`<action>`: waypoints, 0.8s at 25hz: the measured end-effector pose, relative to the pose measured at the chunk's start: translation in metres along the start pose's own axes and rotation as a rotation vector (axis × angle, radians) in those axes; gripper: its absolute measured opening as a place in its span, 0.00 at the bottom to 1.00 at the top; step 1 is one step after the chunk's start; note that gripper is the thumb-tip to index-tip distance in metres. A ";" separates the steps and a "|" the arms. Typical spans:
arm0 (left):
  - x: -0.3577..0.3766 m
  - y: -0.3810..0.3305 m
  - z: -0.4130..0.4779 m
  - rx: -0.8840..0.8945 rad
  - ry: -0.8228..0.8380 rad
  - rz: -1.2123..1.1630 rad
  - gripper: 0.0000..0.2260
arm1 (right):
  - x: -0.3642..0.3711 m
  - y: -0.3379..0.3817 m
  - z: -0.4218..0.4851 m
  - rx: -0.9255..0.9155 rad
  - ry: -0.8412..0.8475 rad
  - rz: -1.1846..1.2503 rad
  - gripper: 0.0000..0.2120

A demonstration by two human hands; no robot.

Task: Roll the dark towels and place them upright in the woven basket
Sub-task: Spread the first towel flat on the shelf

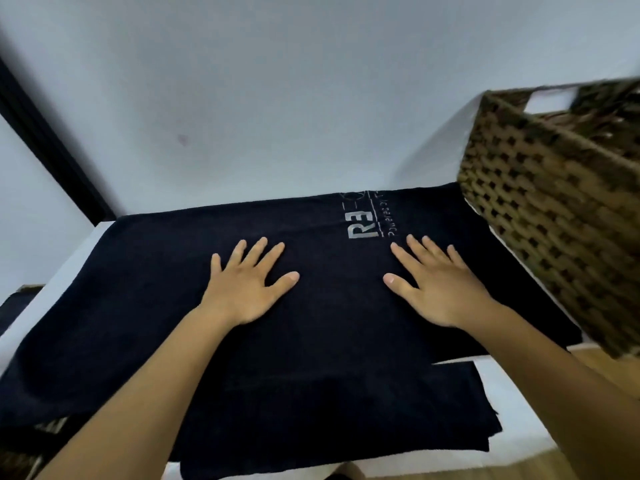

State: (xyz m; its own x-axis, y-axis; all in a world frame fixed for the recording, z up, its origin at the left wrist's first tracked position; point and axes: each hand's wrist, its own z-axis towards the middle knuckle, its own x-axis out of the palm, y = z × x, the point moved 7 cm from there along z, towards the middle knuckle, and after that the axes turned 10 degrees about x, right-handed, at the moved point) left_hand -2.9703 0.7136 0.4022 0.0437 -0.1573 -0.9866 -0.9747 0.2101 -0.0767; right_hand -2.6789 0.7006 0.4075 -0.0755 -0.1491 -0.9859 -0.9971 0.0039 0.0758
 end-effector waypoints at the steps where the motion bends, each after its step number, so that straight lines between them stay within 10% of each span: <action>1: 0.001 0.005 -0.006 -0.014 0.015 0.011 0.36 | 0.000 -0.013 -0.009 0.018 0.000 0.009 0.42; 8: -0.011 0.011 -0.011 -0.166 0.167 0.075 0.35 | 0.006 -0.049 -0.065 0.121 -0.113 0.071 0.39; 14: -0.005 -0.207 0.081 0.600 0.034 0.009 0.25 | 0.005 -0.063 -0.081 0.252 -0.243 0.138 0.41; 20: -0.004 -0.268 0.158 0.485 0.108 0.058 0.30 | 0.006 -0.073 -0.097 0.270 -0.290 0.195 0.30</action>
State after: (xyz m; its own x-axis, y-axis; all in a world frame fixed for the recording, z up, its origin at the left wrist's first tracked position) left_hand -2.6750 0.8105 0.4039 -0.0552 -0.2260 -0.9726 -0.7594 0.6420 -0.1061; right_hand -2.6060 0.6040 0.4101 -0.2234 0.1638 -0.9609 -0.9271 0.2688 0.2613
